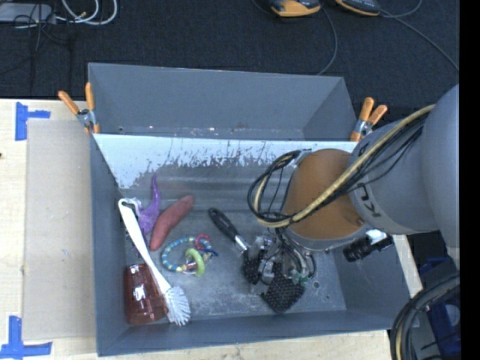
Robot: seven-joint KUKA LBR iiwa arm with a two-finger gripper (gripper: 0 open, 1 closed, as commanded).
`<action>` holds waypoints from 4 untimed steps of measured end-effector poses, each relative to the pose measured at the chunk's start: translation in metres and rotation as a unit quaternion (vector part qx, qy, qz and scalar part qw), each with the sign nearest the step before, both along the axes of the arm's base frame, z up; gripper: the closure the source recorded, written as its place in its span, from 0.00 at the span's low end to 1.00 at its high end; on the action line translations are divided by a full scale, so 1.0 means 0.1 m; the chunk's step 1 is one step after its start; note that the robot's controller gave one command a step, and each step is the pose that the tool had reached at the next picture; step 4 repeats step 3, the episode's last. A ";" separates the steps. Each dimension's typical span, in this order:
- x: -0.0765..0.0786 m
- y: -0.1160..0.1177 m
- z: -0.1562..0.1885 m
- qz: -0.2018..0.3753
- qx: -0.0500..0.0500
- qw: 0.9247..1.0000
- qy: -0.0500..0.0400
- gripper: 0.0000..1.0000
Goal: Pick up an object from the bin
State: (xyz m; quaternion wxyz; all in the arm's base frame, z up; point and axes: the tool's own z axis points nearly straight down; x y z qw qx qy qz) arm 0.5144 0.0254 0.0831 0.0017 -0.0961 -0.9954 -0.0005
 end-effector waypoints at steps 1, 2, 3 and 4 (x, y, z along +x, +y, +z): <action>-0.05 -0.03 0.49 0.004 0.000 1.000 0.006 1.00; -0.06 -0.04 0.93 -0.002 0.000 1.000 0.000 1.00; 0.08 -0.03 1.46 -0.020 -0.001 1.000 0.008 1.00; 0.08 -0.03 1.46 -0.020 -0.001 1.000 0.008 1.00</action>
Offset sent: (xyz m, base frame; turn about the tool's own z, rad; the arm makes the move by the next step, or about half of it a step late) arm -0.0163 -0.0036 0.0570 0.0607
